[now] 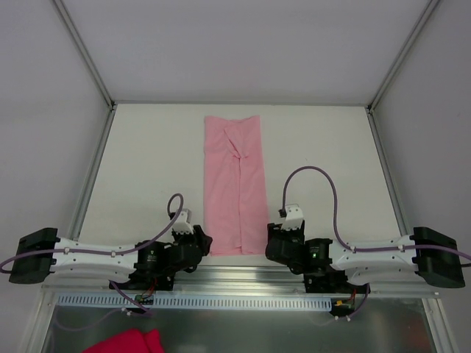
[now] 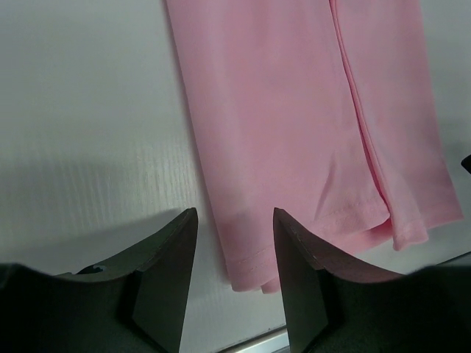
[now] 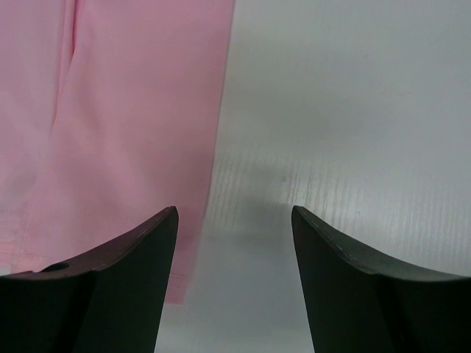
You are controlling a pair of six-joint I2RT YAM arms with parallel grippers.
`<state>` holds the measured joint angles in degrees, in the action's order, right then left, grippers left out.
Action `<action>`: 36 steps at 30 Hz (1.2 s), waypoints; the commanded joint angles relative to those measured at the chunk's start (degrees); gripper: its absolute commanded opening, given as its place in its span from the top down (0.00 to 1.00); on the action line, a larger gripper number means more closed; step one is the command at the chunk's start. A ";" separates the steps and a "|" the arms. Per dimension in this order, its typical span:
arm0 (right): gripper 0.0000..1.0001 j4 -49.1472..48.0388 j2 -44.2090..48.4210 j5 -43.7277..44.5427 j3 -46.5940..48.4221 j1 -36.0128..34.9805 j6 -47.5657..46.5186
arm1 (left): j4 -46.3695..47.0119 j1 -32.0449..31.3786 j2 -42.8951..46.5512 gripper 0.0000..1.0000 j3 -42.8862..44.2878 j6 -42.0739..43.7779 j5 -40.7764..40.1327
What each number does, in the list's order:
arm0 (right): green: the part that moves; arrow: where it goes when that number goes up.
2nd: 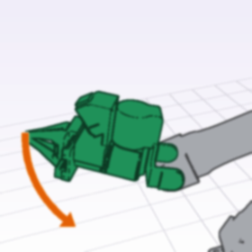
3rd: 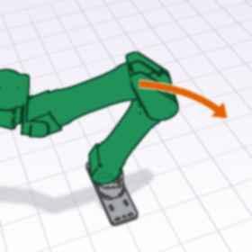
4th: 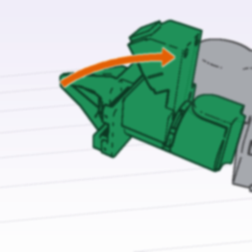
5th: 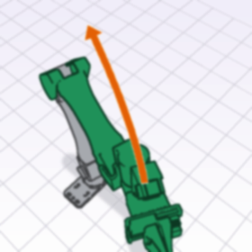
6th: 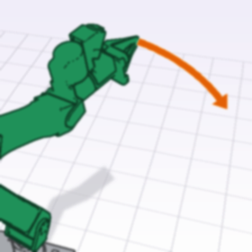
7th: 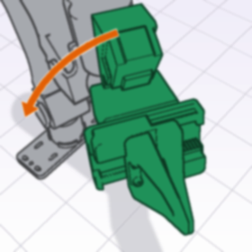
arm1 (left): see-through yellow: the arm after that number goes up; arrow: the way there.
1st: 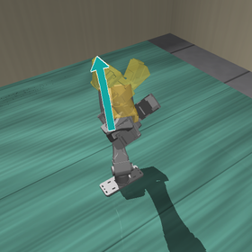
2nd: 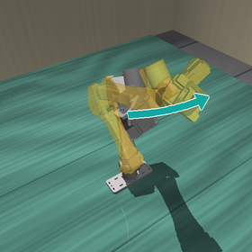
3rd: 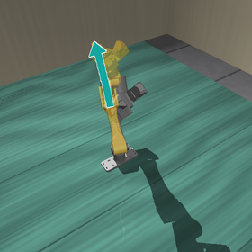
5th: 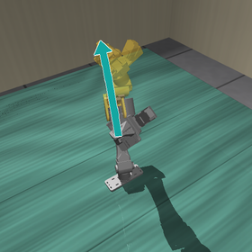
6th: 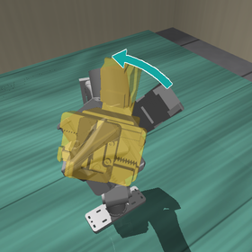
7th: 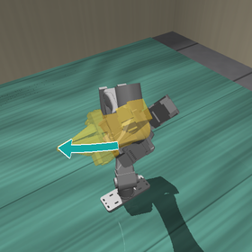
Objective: Fold and stack the t-shirts
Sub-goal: Grab the bottom of the folded rectangular tshirt with both arms
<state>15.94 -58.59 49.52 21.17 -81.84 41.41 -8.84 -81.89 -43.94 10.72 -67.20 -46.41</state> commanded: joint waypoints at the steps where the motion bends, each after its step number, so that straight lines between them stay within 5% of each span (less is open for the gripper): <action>1: 0.33 -0.66 0.49 -0.30 0.72 0.19 2.45 | 5.85 -1.86 -3.33 0.53 -0.35 -1.62 0.01; 22: 0.34 -10.32 -10.85 -8.12 2.47 -1.74 1.75 | -1.53 -8.03 -5.89 0.47 0.79 -12.34 -4.30; 28: 0.37 -8.48 -10.32 -6.89 3.09 -1.74 2.01 | -1.53 -8.03 -6.77 0.60 1.06 -12.61 -3.77; 36: 0.62 -5.66 -10.76 -5.48 3.53 -1.65 3.41 | -3.11 -8.11 -7.56 0.73 2.81 -11.90 -4.04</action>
<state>8.93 -68.95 43.42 22.85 -83.05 42.11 -10.44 -89.32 -50.76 11.31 -78.04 -48.14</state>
